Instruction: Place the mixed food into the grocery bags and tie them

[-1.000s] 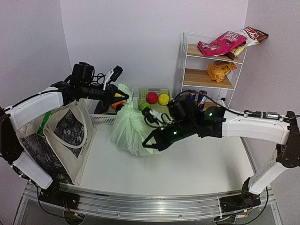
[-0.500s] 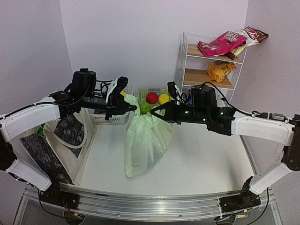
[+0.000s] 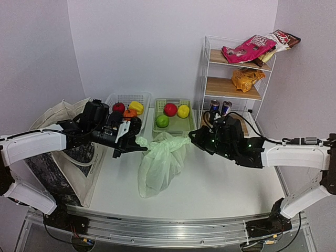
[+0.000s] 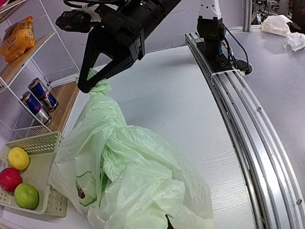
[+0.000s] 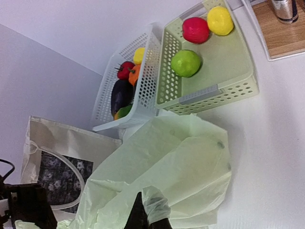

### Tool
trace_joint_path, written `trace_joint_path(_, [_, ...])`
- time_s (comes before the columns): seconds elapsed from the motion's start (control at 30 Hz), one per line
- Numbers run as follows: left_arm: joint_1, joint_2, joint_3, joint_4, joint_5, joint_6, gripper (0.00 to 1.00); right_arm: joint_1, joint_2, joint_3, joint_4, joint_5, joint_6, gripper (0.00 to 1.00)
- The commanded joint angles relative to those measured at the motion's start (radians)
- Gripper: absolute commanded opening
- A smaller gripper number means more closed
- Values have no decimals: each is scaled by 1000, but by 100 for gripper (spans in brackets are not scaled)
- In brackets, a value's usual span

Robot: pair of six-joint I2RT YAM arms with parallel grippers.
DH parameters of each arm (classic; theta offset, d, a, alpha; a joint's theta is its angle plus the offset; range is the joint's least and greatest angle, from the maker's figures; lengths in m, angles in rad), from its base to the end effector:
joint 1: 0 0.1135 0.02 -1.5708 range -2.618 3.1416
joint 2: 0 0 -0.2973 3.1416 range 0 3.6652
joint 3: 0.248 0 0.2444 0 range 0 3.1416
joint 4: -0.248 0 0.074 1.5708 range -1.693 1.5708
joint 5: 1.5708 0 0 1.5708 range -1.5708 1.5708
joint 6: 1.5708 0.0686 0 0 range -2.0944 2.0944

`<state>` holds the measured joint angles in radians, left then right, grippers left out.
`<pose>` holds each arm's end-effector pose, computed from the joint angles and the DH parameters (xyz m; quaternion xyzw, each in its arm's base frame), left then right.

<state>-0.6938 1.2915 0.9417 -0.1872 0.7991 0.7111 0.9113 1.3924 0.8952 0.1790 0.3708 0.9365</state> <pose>0.1883 -0.2206 0.3121 0.6642 0.4871 -0.3342 0.4582 0.2250 0.2496 0.3027 0.1181 0.7949 0.3697 0.4664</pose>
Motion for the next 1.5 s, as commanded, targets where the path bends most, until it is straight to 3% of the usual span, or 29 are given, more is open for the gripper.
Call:
trace_joint_path(0.0, [5, -43, -19, -113, 63, 56, 0, -64, 57, 104, -162, 580, -185, 0])
trace_joint_path(0.2, [8, -89, -68, -178, -1, 100, 0, -182, 189, 207, -425, 668, -319, 0])
trace_joint_path(0.53, [113, -77, -66, -220, -7, 127, 0, -372, 296, 202, -453, 521, -480, 0])
trace_joint_path(0.9, [132, -43, -38, -169, 24, 112, 0, -359, 259, 229, -463, 117, -453, 0])
trace_joint_path(1.07, [130, -42, -29, -123, 56, 48, 1, -359, 152, 175, -465, 92, -433, 0])
trace_joint_path(1.13, [122, -35, -29, -87, 65, 8, 10, -359, 107, 159, -468, 69, -447, 0])
trace_joint_path(1.23, [86, 4, -28, 35, 41, -81, 39, -360, 75, 148, -470, -24, -458, 0])
trace_joint_path(1.3, [51, 79, 3, 143, 11, -118, 52, -358, 75, 150, -469, -75, -455, 0])
trace_joint_path(1.4, [-10, 269, 144, 182, -65, -96, 63, -358, 84, 162, -469, -124, -446, 0])
trace_joint_path(1.47, [-37, 377, 231, 183, -107, -49, 65, -358, 86, 171, -469, -142, -448, 0])
